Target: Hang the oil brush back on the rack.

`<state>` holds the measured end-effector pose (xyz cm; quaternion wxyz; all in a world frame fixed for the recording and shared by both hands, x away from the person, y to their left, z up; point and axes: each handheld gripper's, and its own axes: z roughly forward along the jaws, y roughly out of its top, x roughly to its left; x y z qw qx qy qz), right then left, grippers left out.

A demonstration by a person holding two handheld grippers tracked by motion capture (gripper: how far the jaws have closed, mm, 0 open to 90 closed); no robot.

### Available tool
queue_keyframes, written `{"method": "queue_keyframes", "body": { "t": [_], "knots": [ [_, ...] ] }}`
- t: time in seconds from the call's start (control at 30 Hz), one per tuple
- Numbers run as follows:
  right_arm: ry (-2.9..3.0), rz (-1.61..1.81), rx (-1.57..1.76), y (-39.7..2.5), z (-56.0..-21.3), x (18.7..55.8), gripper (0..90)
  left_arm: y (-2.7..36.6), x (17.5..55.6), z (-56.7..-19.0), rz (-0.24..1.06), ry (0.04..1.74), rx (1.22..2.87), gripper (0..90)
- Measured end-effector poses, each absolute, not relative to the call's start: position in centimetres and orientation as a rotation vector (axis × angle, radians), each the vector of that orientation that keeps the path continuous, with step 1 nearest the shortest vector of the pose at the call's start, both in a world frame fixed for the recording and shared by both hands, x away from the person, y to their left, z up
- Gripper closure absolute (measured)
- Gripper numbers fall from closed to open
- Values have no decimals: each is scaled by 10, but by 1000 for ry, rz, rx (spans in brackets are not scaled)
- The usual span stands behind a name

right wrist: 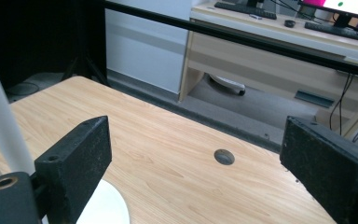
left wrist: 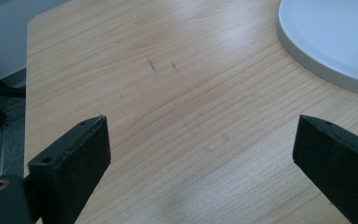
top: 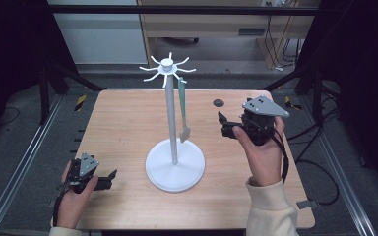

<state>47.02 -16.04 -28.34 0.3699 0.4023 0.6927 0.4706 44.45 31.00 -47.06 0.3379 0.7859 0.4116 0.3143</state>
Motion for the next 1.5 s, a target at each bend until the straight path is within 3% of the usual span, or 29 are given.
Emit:
{"method": "queue_keyframes", "body": {
  "t": [0.33,0.73,1.5],
  "knots": [
    [1748,1146,1118,-174,-300,483,111,310,445,-471,819,1076,2047,31],
    [1738,1065,1229,-194,-330,502,67,310,445,-471,819,1075,2049,29],
    [1878,963,1320,-209,-399,529,138,310,444,-470,824,1067,2039,29]
  ]
}}
